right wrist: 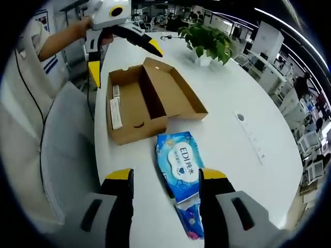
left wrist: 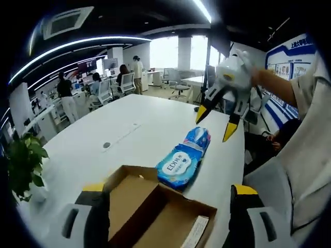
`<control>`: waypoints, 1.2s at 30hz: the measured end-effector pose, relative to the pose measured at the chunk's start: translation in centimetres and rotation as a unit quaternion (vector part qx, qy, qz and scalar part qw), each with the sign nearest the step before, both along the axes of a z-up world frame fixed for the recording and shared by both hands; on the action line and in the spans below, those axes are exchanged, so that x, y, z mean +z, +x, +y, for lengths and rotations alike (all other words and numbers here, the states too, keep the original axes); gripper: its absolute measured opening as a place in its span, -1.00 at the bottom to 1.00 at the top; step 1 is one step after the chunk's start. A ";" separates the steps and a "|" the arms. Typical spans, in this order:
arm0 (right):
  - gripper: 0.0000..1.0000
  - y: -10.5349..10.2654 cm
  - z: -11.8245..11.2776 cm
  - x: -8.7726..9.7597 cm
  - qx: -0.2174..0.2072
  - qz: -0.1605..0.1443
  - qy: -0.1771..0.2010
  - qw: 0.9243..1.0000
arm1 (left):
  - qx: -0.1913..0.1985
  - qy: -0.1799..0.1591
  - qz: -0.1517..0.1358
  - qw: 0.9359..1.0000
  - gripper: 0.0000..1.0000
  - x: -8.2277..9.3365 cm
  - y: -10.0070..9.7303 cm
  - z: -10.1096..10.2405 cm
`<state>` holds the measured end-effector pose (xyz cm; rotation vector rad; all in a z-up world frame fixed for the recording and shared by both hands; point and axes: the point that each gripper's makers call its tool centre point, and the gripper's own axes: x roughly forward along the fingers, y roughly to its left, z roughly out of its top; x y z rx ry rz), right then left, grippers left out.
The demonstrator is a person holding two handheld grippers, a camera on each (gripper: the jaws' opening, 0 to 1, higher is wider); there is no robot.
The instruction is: Operate the shoe box by opening the lid, removing the specified soft item, and placing it in the target area until the item is outside and the box remains undamaged.
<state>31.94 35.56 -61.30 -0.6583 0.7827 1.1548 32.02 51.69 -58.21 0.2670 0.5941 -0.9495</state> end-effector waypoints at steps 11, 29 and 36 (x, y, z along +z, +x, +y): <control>-0.04 -0.8 4.8 -1.2 0.036 0.013 0.017 0.999 | 0.068 0.017 -0.001 0.998 0.99 -1.6 -1.8 5.9; -0.07 -2.6 11.0 -4.3 0.116 0.035 0.025 0.992 | 0.186 0.044 0.030 0.981 0.74 -5.1 -4.9 14.8; -0.07 -2.9 12.7 -5.8 0.135 0.040 0.022 0.990 | 0.234 0.052 0.043 0.970 0.38 -6.3 -5.5 17.6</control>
